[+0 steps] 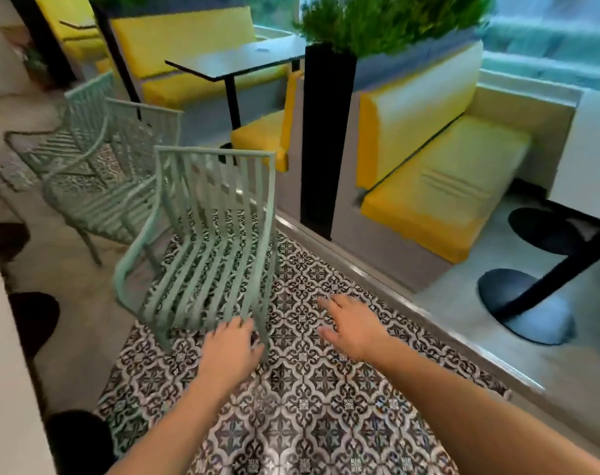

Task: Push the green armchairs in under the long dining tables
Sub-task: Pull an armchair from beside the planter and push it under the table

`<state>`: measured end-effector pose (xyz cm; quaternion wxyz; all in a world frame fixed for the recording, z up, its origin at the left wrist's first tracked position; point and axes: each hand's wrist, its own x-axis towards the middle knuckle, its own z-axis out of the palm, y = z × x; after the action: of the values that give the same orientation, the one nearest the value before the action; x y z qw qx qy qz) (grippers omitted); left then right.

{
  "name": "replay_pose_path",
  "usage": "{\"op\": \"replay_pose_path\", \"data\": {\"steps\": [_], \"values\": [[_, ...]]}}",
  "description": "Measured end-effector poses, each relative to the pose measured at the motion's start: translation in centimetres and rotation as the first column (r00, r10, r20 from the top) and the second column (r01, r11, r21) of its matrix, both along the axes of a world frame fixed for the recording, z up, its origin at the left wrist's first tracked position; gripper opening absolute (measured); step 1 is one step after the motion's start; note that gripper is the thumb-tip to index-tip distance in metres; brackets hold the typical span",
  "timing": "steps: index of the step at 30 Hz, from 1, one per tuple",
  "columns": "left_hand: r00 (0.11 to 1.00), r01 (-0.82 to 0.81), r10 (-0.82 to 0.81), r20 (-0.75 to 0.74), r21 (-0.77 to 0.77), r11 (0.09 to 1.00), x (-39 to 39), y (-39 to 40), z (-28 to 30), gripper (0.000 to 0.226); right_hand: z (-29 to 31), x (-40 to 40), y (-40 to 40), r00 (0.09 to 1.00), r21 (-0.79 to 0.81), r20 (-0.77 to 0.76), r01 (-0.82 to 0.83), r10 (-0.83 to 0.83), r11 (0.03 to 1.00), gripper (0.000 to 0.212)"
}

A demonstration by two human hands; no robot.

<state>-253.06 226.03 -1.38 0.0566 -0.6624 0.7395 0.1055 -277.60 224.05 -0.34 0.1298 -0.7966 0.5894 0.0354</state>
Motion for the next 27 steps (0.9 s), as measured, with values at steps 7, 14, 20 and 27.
{"op": "replay_pose_path", "data": {"steps": [7, 14, 20, 27], "values": [[0.998, -0.06, 0.059, -0.029, -0.047, 0.997, -2.7, -15.7, 1.0, 0.055, 1.0, -3.3, -15.6, 0.985, 0.034, 0.146, 0.088, -0.093, 0.995, 0.065], [0.985, -0.173, 0.173, 0.012, -0.004, 0.985, -7.1, -30.4, 1.4, 0.055, 0.7, -7.3, -32.8, 0.976, 0.025, 0.216, 0.013, -0.018, 1.0, 0.063], [0.95, -0.311, 0.311, -0.021, -0.003, 0.95, -7.6, -41.9, 2.6, 0.051, 2.0, -7.1, -47.4, 0.986, -0.037, 0.133, -0.094, 0.098, 0.995, 0.06], [0.924, -0.381, 0.381, -0.03, -0.016, 0.924, -4.3, -54.7, 1.2, 0.054, 1.6, -1.5, -62.4, 0.946, -0.068, 0.03, -0.321, 0.323, 0.945, 0.059]]}}
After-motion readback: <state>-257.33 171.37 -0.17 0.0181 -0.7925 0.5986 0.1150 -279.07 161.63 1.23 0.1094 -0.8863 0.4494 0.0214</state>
